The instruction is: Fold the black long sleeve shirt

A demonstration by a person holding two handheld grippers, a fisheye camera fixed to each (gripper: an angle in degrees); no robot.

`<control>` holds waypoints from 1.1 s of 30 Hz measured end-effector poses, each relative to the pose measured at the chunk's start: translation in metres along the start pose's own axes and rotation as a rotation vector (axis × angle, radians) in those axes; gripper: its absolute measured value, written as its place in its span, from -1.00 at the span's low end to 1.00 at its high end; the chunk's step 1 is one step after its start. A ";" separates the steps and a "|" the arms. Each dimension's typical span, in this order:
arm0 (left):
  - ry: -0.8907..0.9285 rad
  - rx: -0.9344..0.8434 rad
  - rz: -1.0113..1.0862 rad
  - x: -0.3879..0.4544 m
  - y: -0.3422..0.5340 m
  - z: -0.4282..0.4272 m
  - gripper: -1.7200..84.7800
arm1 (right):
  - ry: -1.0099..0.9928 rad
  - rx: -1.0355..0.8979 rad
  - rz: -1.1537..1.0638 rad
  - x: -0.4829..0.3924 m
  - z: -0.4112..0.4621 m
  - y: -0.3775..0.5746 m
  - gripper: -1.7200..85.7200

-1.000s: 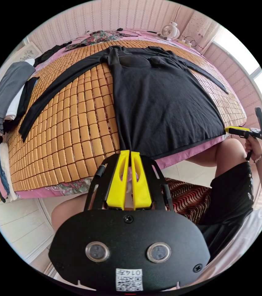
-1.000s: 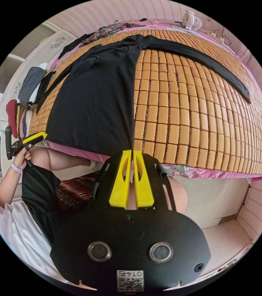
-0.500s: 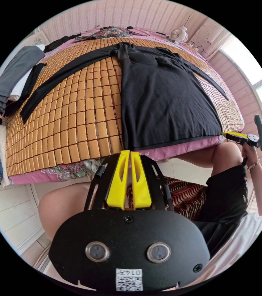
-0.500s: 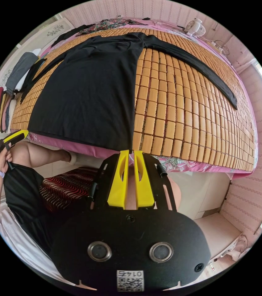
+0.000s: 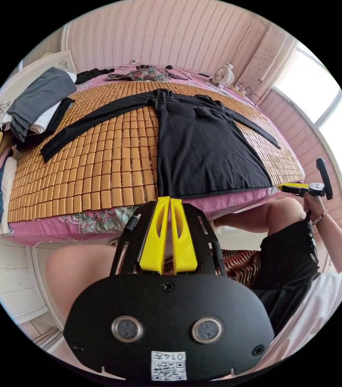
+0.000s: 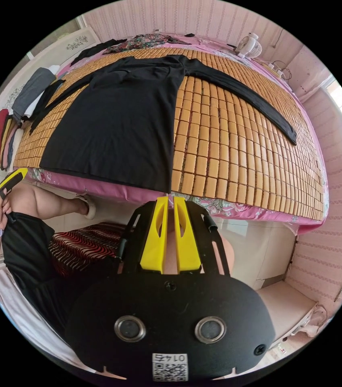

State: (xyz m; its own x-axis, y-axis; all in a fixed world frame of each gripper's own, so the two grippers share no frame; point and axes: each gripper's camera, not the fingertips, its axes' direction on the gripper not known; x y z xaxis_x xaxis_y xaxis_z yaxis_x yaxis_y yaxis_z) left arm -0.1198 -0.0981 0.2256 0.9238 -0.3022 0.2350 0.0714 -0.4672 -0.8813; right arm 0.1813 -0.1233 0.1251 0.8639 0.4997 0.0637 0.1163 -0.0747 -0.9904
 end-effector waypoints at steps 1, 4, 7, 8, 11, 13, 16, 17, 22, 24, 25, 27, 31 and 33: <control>0.006 0.017 -0.009 -0.003 0.003 -0.005 -0.98 | 0.001 0.017 -0.001 -0.002 -0.003 0.001 -0.95; 0.028 0.090 -0.046 -0.013 0.012 -0.024 -0.97 | -0.012 0.120 -0.019 -0.012 -0.020 0.008 -0.95; 0.057 0.189 -0.105 -0.029 0.022 -0.047 -0.97 | -0.049 0.134 -0.031 -0.022 -0.027 0.013 -0.95; 0.065 0.215 -0.129 -0.038 0.025 -0.055 -0.97 | -0.062 0.129 -0.036 -0.026 -0.027 0.015 -0.95; 0.043 0.282 -0.169 -0.063 0.032 -0.076 -0.96 | -0.060 0.114 -0.053 -0.039 -0.024 0.016 -0.95; 0.026 0.333 -0.201 -0.082 0.037 -0.087 -0.93 | -0.044 0.096 -0.068 -0.050 -0.020 0.012 -0.95; 0.003 0.404 -0.271 -0.121 0.045 -0.103 -0.90 | -0.042 0.066 -0.078 -0.072 -0.012 -0.001 -0.95; -0.016 0.424 -0.302 -0.137 0.046 -0.107 -0.88 | -0.054 0.054 -0.081 -0.082 -0.008 -0.009 -0.95; 0.015 0.485 -0.470 -0.210 0.043 -0.113 -0.84 | -0.077 0.008 -0.151 -0.137 0.009 -0.050 -0.95; -0.001 0.491 -0.494 -0.232 0.035 -0.112 -0.84 | -0.037 -0.012 -0.229 -0.172 0.017 -0.072 -0.95; -0.010 0.484 -0.504 -0.246 0.028 -0.111 -0.83 | -0.025 -0.017 -0.249 -0.180 0.019 -0.078 -0.95; -0.024 0.475 -0.490 -0.264 0.015 -0.107 -0.82 | 0.008 -0.031 -0.320 -0.212 0.028 -0.101 -0.95; -0.043 0.400 -0.457 -0.303 -0.020 -0.087 -0.80 | -0.011 -0.046 -0.382 -0.252 0.043 -0.136 -0.96; -0.037 0.379 -0.448 -0.318 -0.033 -0.078 -0.79 | -0.051 -0.054 -0.407 -0.275 0.052 -0.160 -0.96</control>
State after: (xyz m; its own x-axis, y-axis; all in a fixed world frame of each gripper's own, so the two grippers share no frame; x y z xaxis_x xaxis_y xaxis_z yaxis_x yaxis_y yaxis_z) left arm -0.4455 -0.0514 0.2118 0.7844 -0.1115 0.6101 0.5811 -0.2114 -0.7859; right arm -0.1006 -0.2036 0.2591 0.7170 0.5395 0.4414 0.4700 0.0936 -0.8777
